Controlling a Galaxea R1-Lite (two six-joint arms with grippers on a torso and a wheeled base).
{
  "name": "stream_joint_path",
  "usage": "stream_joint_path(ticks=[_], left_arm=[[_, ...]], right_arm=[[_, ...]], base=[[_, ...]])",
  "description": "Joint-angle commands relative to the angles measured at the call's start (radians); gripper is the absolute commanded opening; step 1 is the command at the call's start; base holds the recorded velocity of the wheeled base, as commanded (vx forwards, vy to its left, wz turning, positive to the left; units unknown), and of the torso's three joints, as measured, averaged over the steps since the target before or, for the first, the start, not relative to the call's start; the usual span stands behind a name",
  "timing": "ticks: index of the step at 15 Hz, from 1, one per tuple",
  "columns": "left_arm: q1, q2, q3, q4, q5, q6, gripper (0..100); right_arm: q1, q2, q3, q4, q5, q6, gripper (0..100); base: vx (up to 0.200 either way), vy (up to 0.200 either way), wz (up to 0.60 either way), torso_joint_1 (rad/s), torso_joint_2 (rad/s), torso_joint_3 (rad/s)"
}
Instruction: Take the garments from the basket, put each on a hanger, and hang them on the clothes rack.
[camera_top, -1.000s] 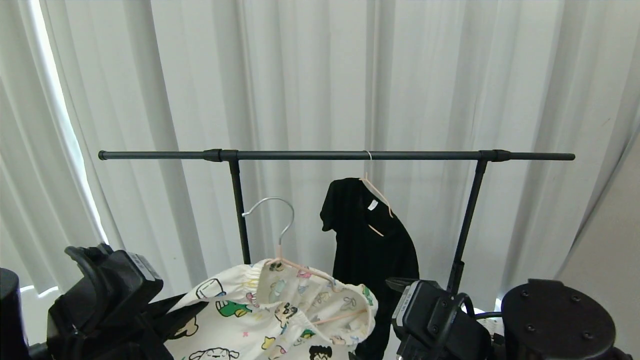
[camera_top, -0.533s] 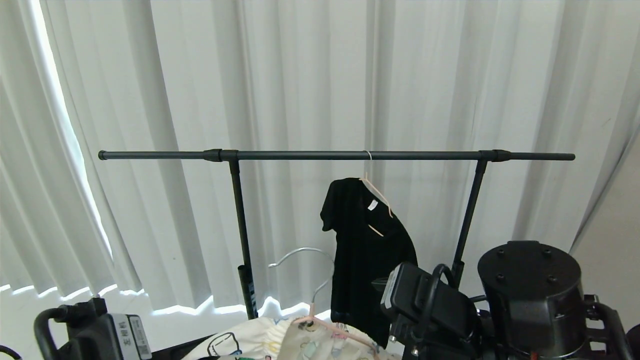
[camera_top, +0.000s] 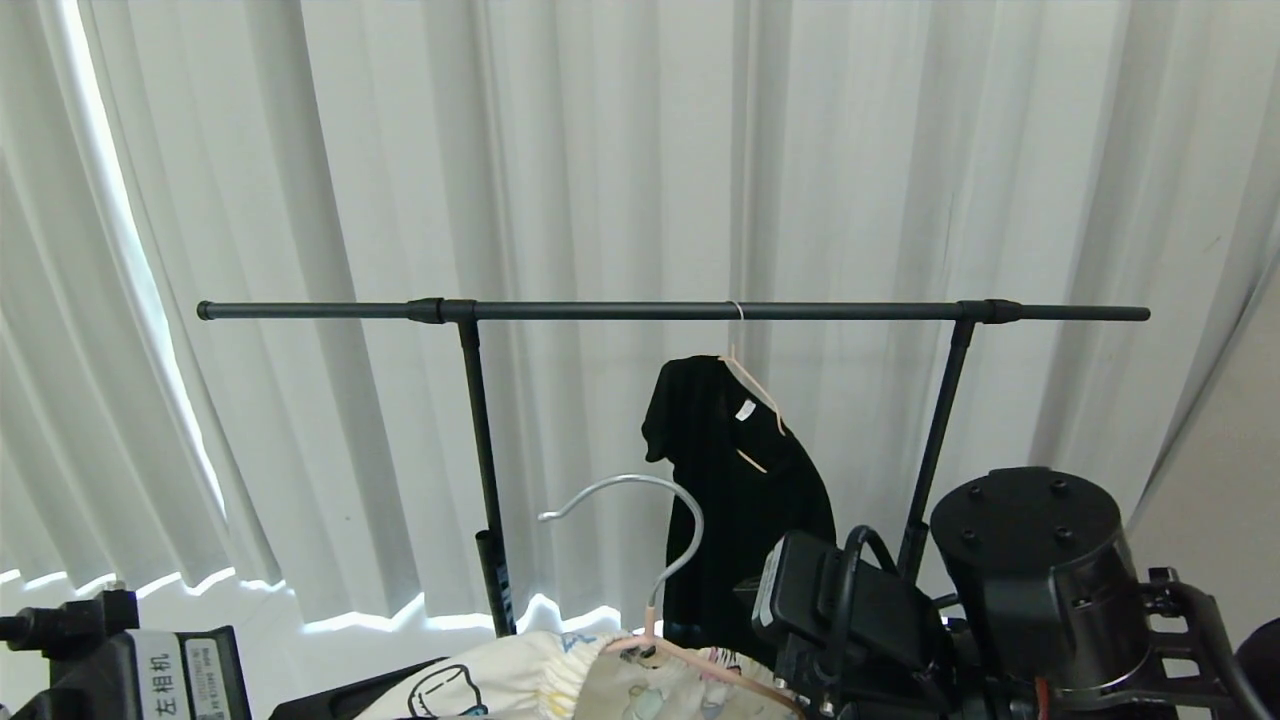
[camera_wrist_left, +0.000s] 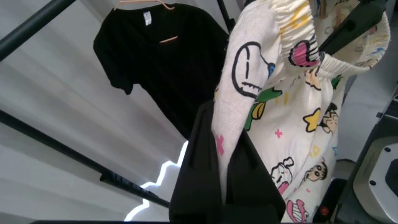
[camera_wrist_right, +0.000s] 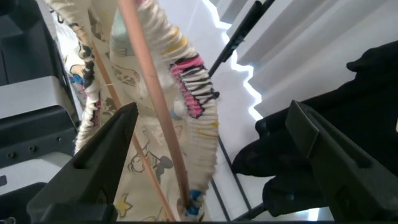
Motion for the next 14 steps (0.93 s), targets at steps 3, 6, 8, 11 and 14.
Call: stream_joint_path(ticks=[3, 6, 8, 11, 14], left_arm=[[-0.004, 0.000, -0.006, -0.001, 0.000, 0.000, 0], [-0.004, -0.002, -0.006, -0.001, 0.000, 0.000, 0], [-0.004, -0.002, -0.003, -0.001, 0.000, 0.000, 0], [-0.004, 0.000, -0.003, -0.001, 0.000, 0.002, 0], [-0.003, 0.003, 0.008, -0.001, 0.003, 0.022, 100]], right_arm=[[0.001, 0.000, -0.001, 0.001, 0.012, 0.000, 0], [0.001, 0.000, -0.001, -0.001, 0.008, -0.001, 0], [-0.003, -0.003, -0.001, -0.002, 0.005, -0.001, 0], [-0.008, -0.007, -0.002, -0.008, 0.002, -0.004, 0], [-0.023, -0.026, -0.001, -0.008, 0.002, -0.046, 0]], base=[[0.000, 0.000, 0.00, 0.000, 0.00, 0.000], [0.000, 0.000, 0.00, 0.000, 0.00, 0.000], [0.000, 0.000, 0.00, 0.000, 0.00, 0.000], [0.000, 0.000, 0.00, 0.000, 0.00, 0.000], [0.000, 0.000, 0.00, 0.000, 0.00, 0.000]])
